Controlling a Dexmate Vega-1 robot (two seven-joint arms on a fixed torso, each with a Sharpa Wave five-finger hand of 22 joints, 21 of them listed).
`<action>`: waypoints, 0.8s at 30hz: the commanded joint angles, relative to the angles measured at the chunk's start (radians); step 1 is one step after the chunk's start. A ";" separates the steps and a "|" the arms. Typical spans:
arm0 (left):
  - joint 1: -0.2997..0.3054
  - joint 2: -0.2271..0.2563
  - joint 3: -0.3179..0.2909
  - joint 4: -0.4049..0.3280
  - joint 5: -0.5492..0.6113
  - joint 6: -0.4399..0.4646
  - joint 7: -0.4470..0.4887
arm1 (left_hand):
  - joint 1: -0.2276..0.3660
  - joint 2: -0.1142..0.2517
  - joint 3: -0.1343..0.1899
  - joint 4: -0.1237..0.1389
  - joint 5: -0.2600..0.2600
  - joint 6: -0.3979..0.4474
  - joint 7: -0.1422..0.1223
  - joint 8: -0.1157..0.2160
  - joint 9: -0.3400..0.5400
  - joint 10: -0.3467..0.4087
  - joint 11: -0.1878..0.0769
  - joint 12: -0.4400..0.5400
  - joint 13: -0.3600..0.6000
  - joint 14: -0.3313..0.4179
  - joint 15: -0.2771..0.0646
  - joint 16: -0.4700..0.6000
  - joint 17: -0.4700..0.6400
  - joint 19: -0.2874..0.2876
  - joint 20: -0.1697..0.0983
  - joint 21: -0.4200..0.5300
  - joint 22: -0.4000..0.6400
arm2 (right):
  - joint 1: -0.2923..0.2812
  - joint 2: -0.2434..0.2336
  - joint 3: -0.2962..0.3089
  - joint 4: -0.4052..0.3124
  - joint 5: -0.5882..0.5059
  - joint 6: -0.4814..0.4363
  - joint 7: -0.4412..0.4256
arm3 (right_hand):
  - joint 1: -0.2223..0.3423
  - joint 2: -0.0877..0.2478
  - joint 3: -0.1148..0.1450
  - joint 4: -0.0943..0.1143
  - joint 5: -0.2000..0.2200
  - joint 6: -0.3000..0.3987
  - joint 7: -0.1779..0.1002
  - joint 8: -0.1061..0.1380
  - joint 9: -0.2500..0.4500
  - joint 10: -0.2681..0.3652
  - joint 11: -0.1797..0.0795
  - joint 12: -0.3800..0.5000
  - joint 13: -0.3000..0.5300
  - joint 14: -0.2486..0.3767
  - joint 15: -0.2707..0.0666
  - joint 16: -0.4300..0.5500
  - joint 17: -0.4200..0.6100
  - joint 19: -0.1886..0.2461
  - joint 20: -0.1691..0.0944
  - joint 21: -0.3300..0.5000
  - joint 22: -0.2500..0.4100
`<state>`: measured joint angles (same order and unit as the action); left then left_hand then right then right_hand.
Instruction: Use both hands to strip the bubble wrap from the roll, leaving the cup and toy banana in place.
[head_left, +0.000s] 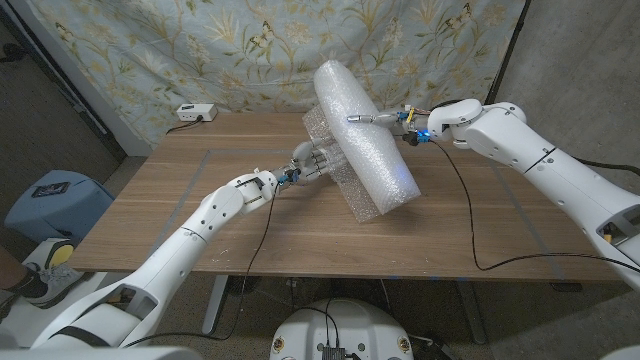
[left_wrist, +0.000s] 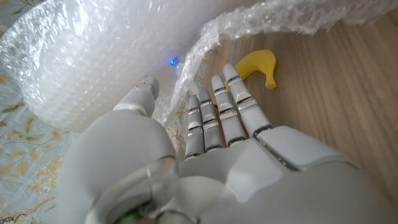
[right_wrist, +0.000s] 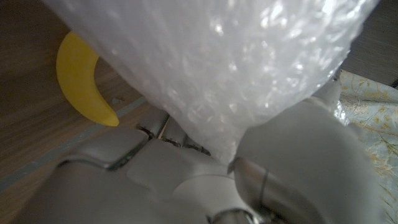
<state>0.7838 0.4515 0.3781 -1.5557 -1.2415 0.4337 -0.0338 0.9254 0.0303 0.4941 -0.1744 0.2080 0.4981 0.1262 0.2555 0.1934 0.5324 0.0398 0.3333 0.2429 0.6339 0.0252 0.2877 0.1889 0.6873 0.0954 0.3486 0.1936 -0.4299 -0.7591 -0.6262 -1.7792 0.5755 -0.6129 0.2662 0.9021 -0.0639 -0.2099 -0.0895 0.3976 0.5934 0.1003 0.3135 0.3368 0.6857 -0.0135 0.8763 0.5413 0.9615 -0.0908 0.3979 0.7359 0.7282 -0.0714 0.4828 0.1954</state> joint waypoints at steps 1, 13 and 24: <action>-0.025 0.004 0.011 0.001 -0.035 0.059 0.042 | 0.020 0.002 -0.007 0.002 0.006 0.029 0.002 0.009 0.003 0.028 -0.004 0.014 0.007 0.044 -0.011 0.014 0.002 0.033 -0.008 0.019 0.002 | 0.006 0.004 -0.007 0.017 0.000 0.009 0.014 | 0.184 0.183 -0.008 0.001 -0.005 0.008 0.000 -0.007 0.006 0.046 -0.040 0.006 0.017 0.061 -0.129 -0.004 0.007 0.004 -0.006 0.006 0.003; -0.043 -0.001 0.019 0.002 -0.049 0.095 0.089 | 0.065 0.017 -0.005 0.002 0.010 0.107 0.011 0.023 0.005 0.115 -0.018 0.040 0.026 0.167 -0.066 0.042 0.004 0.114 -0.054 0.059 0.004 | 0.011 0.012 -0.011 0.032 0.003 0.009 0.024 | 0.187 0.184 -0.012 0.001 -0.008 0.010 0.000 -0.011 0.009 0.046 -0.036 0.004 0.018 0.064 -0.130 -0.010 0.013 0.007 -0.005 0.010 0.003; -0.045 -0.005 0.015 0.010 -0.060 0.104 0.112 | 0.113 0.039 0.004 0.000 0.012 0.168 0.003 0.035 0.007 0.190 -0.040 0.065 0.044 0.250 -0.128 0.066 0.007 0.168 -0.084 0.090 0.004 | 0.032 0.035 -0.022 0.073 0.015 -0.001 0.049 | 0.190 0.187 -0.014 0.003 -0.009 0.013 0.002 -0.014 0.011 0.049 -0.035 0.005 0.020 0.067 -0.130 -0.014 0.018 0.012 -0.004 0.015 0.003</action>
<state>0.7443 0.4502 0.3943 -1.5523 -1.2877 0.5200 0.0479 1.0222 0.0657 0.4912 -0.1714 0.2157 0.6466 0.1333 0.2825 0.1981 0.6991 0.0018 0.3876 0.2807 0.8632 -0.0945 0.3447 0.1955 0.8366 0.0141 0.4282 0.1934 -0.4146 -0.7433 -0.6396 -1.7413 0.5777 -0.6061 0.2924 0.9021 -0.0640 -0.2153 -0.0895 0.3898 0.5968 0.1039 0.3030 0.3461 0.6892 -0.0170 0.8772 0.5439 0.9691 -0.0945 0.3862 0.7495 0.7281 -0.0714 0.4921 0.1955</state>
